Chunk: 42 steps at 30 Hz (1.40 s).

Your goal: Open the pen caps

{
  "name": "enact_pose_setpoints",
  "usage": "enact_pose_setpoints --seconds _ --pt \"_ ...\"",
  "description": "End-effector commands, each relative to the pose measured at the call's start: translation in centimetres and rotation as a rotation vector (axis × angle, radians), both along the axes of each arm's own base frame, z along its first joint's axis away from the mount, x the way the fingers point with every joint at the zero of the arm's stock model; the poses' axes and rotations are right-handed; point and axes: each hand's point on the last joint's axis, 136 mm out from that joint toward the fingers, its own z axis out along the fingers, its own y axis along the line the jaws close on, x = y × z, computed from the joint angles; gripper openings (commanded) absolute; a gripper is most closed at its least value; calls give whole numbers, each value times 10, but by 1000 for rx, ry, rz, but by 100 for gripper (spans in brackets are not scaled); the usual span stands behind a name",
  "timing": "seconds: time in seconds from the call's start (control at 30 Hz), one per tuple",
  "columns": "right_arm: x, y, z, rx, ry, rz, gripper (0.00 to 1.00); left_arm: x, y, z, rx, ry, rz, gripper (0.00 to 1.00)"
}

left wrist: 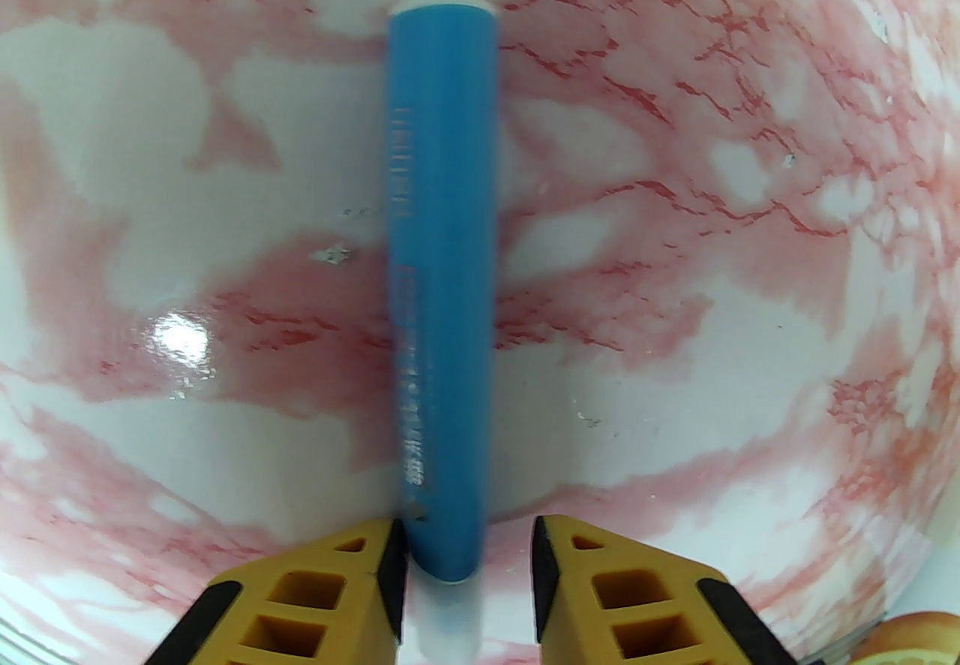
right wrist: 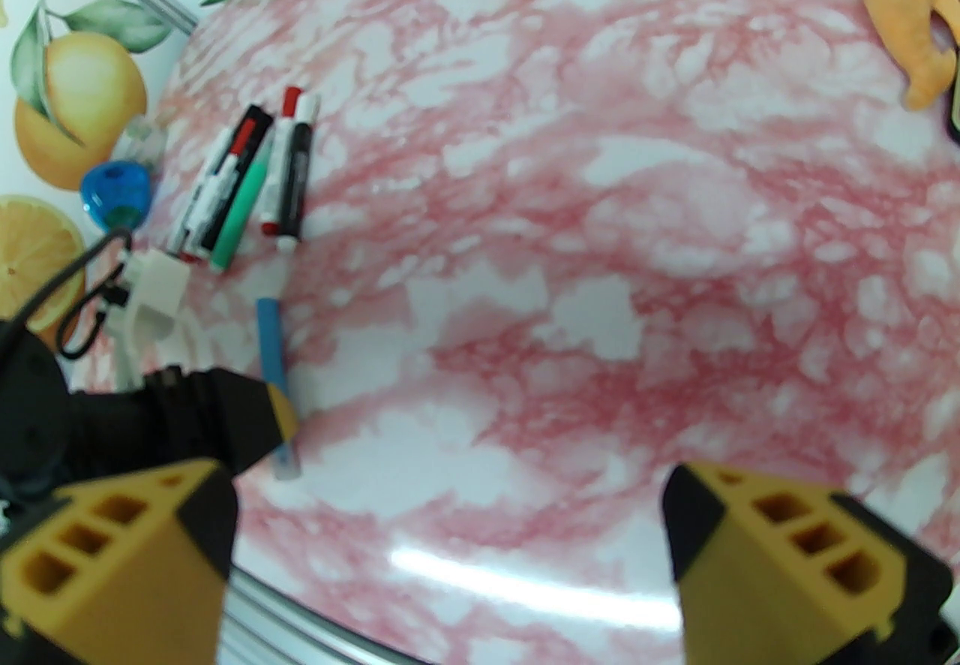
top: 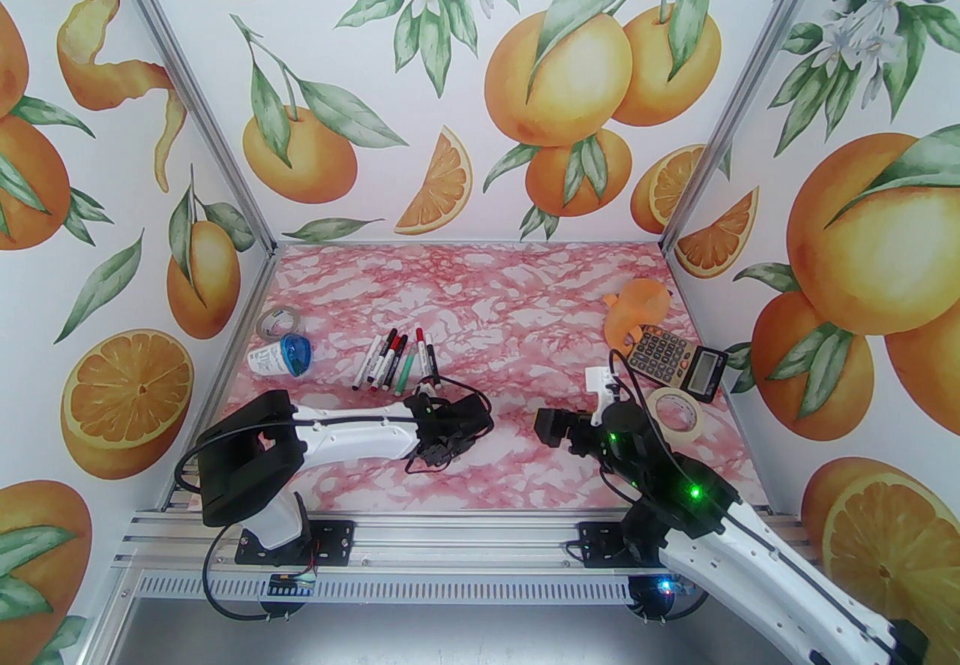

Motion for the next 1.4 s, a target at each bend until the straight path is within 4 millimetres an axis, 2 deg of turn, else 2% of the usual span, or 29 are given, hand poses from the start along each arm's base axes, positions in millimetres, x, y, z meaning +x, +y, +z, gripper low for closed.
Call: enact_pose_setpoints --seconds 0.0,0.07,0.27,0.47,0.53,0.63,0.7,0.83,0.97,1.03,1.13,1.27,1.37 --pt "-1 8 1 22 -7 35 100 2 1 1 -26 -14 10 48" --pt "-3 13 3 24 -26 77 100 9 1 15 3 -62 -66 57" --pt "0 12 15 -16 -81 102 100 17 4 56 101 -185 -372 59" --pt "3 7 31 0 -136 69 100 14 22 93 96 -321 -614 63" --pt "2 7 39 -8 -151 87 100 12 27 107 62 -351 -712 70" --pt "1 6 47 -23 -147 92 100 2 33 120 47 -359 -891 76" --pt "2 4 51 -39 -145 88 100 -4 42 123 106 -338 -978 77" --pt "5 3 60 -46 -154 70 100 -1 63 117 260 -310 -1064 84" --pt "10 4 67 -49 -151 57 100 -4 54 102 272 -300 -1199 97" --pt "11 5 70 -49 -149 57 100 -2 50 95 293 -293 -1246 100" --pt "13 6 74 -38 -161 50 100 -3 36 86 257 -283 -1329 100" --pt "13 6 77 -16 -172 43 100 7 31 73 327 -217 -1387 100" --pt "12 6 74 -15 -174 47 100 9 34 55 399 -97 -1469 100"
